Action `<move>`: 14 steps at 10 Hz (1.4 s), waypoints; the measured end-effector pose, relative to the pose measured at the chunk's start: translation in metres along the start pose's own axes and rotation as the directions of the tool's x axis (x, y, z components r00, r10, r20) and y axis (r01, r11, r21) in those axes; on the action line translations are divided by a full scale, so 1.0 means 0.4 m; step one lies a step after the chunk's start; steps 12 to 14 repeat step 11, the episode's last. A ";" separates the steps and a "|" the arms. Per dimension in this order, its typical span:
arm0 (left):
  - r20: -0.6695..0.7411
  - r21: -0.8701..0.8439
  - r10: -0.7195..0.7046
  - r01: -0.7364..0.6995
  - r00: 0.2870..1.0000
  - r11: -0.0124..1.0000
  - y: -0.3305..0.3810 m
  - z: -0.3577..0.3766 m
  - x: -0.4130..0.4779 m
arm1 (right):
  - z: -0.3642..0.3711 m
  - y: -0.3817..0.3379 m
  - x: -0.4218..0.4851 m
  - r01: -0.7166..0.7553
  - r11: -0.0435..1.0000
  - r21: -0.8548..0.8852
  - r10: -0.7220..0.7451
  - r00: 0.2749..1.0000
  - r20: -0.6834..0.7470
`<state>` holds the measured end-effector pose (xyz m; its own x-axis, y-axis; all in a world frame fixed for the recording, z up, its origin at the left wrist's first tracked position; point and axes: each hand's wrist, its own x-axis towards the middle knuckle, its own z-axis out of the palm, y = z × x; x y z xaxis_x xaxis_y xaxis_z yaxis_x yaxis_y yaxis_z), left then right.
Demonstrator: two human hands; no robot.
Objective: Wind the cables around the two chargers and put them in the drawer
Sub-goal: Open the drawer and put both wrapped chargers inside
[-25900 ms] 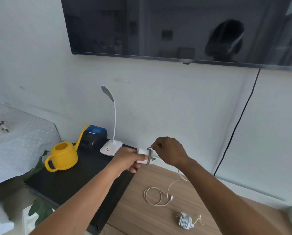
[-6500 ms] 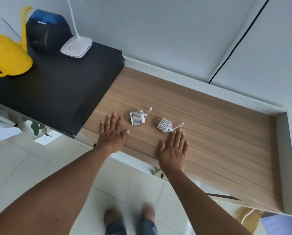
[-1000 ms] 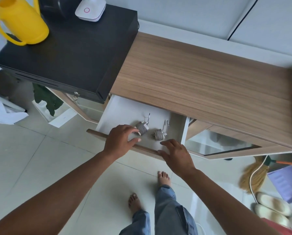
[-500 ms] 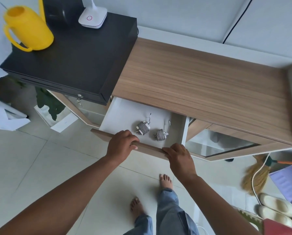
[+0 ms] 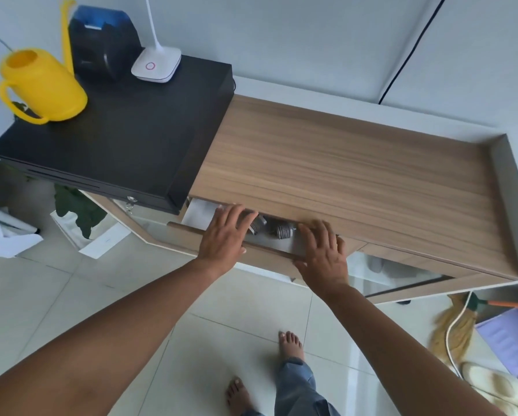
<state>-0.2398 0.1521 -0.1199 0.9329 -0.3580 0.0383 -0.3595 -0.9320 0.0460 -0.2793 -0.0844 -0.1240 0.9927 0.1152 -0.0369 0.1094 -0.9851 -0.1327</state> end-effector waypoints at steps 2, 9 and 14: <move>0.217 0.093 0.003 -0.024 0.976 0.995 -0.004 0.018 0.091 | -0.019 0.024 0.085 -0.032 0.999 -0.002 0.032 0.983 0.181; 0.089 0.062 -0.023 0.018 0.996 0.998 -0.007 0.061 0.179 | -0.004 0.068 0.123 0.061 0.996 -0.060 -0.055 0.994 0.099; 0.240 -0.049 -0.050 0.063 0.970 0.997 0.008 0.019 0.208 | -0.050 0.045 0.146 0.018 1.000 -0.014 -0.015 0.978 0.208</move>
